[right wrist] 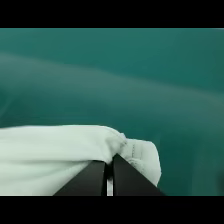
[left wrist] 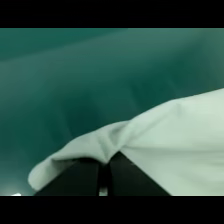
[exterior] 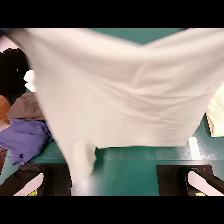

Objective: Fold the shirts.

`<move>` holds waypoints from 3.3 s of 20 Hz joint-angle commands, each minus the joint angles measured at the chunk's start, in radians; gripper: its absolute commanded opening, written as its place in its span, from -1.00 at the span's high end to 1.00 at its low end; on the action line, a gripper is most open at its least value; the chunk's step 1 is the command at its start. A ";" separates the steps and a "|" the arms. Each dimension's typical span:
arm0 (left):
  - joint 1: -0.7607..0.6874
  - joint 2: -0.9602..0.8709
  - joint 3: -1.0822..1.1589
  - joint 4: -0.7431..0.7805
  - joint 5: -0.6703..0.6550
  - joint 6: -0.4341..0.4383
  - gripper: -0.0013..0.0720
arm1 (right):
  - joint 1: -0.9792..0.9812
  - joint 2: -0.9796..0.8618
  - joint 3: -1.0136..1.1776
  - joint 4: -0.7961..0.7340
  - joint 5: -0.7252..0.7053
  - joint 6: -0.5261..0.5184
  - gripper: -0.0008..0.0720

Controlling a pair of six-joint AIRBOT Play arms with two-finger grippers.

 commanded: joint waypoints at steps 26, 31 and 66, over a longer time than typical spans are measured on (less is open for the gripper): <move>0.157 -0.313 -0.582 -0.026 0.109 0.077 -0.56 | 0.008 -0.296 -0.403 -0.118 -0.049 -0.030 -0.33; 0.157 -0.249 -0.915 -0.205 0.210 0.174 -0.56 | -0.016 -0.143 -0.637 -0.119 -0.072 -0.031 -0.58; 0.157 0.012 -0.830 -0.207 0.217 0.130 0.90 | -0.063 0.176 -1.280 -0.092 -0.148 -0.062 0.93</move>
